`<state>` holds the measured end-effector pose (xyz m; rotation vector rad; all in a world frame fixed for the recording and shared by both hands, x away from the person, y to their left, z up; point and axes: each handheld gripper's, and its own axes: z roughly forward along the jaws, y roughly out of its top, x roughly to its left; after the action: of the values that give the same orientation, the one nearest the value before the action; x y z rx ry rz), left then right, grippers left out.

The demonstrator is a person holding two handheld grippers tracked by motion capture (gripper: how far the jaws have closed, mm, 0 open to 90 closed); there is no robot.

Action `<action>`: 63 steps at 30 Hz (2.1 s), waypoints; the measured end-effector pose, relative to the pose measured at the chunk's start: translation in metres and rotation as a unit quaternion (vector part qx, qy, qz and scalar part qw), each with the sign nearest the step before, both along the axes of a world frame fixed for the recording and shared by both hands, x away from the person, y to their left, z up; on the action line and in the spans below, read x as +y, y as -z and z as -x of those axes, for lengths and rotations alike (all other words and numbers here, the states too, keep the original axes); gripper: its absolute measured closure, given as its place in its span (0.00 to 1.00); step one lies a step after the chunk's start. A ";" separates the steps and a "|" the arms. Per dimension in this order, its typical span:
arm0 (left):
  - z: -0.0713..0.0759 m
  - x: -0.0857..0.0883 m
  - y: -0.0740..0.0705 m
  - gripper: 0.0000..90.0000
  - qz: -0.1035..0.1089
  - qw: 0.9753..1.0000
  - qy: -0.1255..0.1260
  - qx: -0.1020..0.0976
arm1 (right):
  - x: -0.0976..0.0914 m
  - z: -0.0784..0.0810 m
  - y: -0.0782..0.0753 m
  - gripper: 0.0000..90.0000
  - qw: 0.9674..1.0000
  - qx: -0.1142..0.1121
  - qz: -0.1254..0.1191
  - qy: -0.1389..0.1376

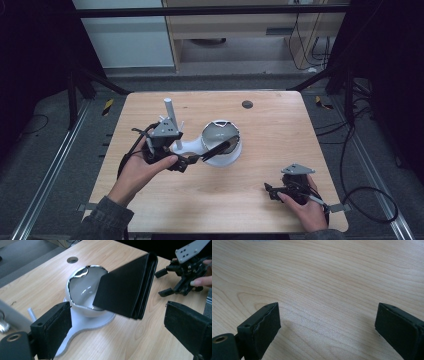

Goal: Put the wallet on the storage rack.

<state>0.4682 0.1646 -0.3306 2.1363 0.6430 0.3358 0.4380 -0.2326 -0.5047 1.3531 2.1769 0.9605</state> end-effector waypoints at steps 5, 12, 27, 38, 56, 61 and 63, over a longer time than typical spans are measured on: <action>0.010 0.009 0.019 0.08 -0.007 1.000 -0.007 0.009 | 0.000 0.001 -0.001 0.07 1.000 -0.001 0.002 0.000; 0.021 0.031 0.055 0.08 -0.022 0.999 -0.026 0.027 | -0.001 0.001 -0.001 0.07 1.000 -0.002 0.002 0.002; 0.012 0.077 0.130 0.07 -0.040 0.992 -0.093 0.072 | -0.001 0.001 0.000 0.07 1.000 0.001 0.005 0.002; 0.003 0.100 0.160 0.08 -0.045 0.986 -0.144 0.071 | 0.000 0.000 0.001 0.07 1.000 0.002 0.007 0.000; -0.003 0.109 0.175 0.06 -0.044 0.982 -0.176 0.054 | -0.002 -0.004 0.004 0.06 1.000 0.007 0.005 0.006; -0.003 0.108 0.177 0.05 -0.048 0.982 -0.175 0.046 | -0.004 -0.008 0.006 0.05 1.000 0.005 0.003 0.012; -0.003 0.108 0.178 0.04 -0.049 0.982 -0.175 0.042 | -0.004 -0.009 0.007 0.04 1.000 0.002 0.006 0.016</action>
<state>0.4716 0.2722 -0.5082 2.1351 1.0758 0.4783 0.4468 -0.2366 -0.5113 1.3814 2.1550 0.9315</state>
